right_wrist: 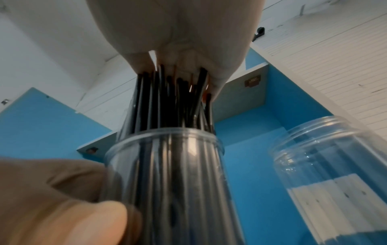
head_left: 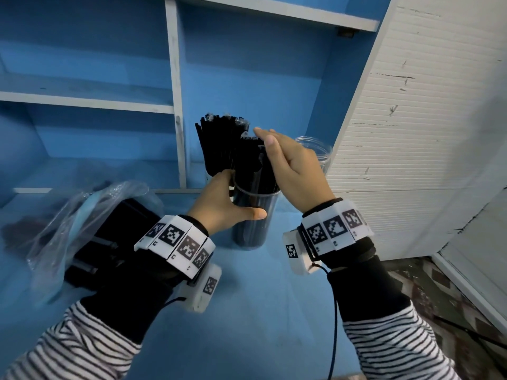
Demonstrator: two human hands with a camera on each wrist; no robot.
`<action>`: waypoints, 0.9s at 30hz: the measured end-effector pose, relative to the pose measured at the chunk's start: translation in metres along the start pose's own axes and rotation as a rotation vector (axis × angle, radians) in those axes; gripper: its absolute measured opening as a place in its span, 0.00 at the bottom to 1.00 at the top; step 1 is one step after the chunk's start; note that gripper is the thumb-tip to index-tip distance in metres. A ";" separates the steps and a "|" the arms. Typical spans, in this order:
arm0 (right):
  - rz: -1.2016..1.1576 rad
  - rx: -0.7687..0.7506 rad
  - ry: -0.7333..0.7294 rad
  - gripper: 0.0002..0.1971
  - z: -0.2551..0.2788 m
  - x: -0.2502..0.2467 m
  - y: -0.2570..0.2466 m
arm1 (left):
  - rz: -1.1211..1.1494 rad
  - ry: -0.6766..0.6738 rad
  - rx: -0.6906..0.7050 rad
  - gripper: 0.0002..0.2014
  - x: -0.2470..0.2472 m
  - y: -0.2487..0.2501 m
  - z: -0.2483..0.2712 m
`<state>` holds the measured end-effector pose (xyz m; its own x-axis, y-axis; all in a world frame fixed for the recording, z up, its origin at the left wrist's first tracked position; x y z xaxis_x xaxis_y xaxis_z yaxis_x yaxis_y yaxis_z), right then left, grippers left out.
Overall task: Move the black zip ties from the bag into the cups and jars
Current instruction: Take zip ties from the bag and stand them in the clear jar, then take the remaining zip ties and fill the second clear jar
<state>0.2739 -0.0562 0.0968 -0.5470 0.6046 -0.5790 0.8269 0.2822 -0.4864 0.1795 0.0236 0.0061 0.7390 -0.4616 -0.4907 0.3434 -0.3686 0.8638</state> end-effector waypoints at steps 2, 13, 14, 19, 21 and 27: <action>-0.051 0.009 0.041 0.18 0.000 -0.006 0.002 | 0.007 0.009 0.003 0.40 0.000 -0.001 0.000; 0.052 0.494 0.246 0.40 0.007 -0.070 0.117 | 0.118 0.059 0.017 0.40 0.019 -0.005 -0.005; 0.042 0.528 0.189 0.45 0.007 -0.065 0.127 | 0.117 0.064 0.008 0.39 0.022 -0.005 -0.007; 0.023 0.618 0.056 0.47 0.013 -0.038 0.164 | 0.072 0.080 -0.011 0.39 0.034 0.005 -0.025; 0.021 0.597 0.083 0.45 0.014 -0.039 0.167 | 0.054 0.079 -0.041 0.40 0.039 0.007 -0.036; 0.066 0.577 0.085 0.44 0.020 -0.049 0.168 | 0.050 0.131 -0.098 0.40 0.048 0.004 -0.069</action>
<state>0.4371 -0.0526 0.0302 -0.4650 0.6712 -0.5773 0.6407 -0.1949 -0.7427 0.2565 0.0561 -0.0062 0.8234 -0.3663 -0.4335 0.3546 -0.2643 0.8969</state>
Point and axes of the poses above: each hand's wrist, its own z-axis away from the middle knuckle, its own x-axis out of the palm, y = z × x, the point moved 9 cm from there along -z, towards the middle knuckle, and after that the axes turned 5 degrees about -x, right-handed, at the moved point
